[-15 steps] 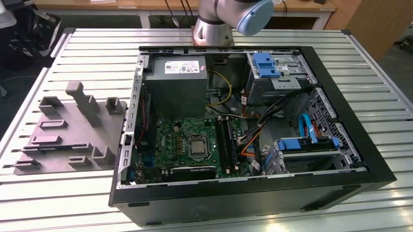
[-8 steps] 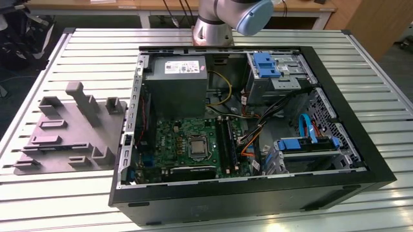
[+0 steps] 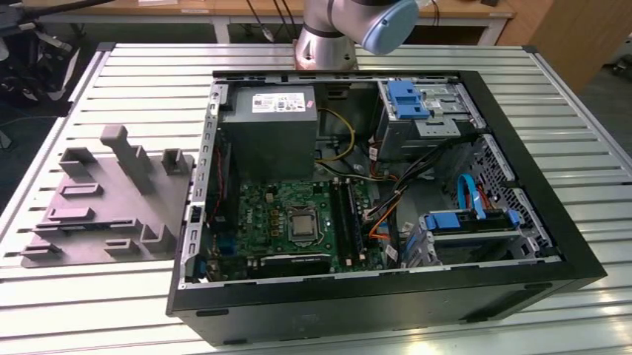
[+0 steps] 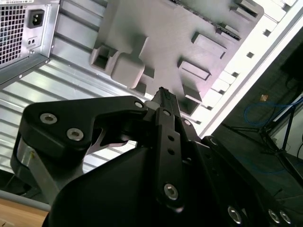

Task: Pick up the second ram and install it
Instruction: 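Reach for the second ram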

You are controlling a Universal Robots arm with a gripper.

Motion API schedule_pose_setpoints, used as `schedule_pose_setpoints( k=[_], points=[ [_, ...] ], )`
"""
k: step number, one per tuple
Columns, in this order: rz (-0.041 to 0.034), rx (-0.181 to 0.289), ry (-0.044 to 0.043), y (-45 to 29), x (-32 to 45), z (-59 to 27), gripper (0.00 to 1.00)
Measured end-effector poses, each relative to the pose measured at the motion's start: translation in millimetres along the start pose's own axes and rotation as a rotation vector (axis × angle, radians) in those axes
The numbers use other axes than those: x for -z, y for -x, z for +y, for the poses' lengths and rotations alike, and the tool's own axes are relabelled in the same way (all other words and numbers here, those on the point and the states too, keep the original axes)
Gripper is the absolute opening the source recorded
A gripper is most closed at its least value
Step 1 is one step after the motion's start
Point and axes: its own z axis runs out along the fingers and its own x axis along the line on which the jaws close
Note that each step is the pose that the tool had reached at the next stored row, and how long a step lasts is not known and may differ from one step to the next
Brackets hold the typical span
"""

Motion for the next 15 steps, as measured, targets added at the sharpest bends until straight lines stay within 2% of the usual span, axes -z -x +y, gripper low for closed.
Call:
schedule_pose_setpoints(
  k=[15],
  points=[
    [0.0020, 0.000, -0.0003, -6.2, -19.9, -15.0, 0.10]
  ],
)
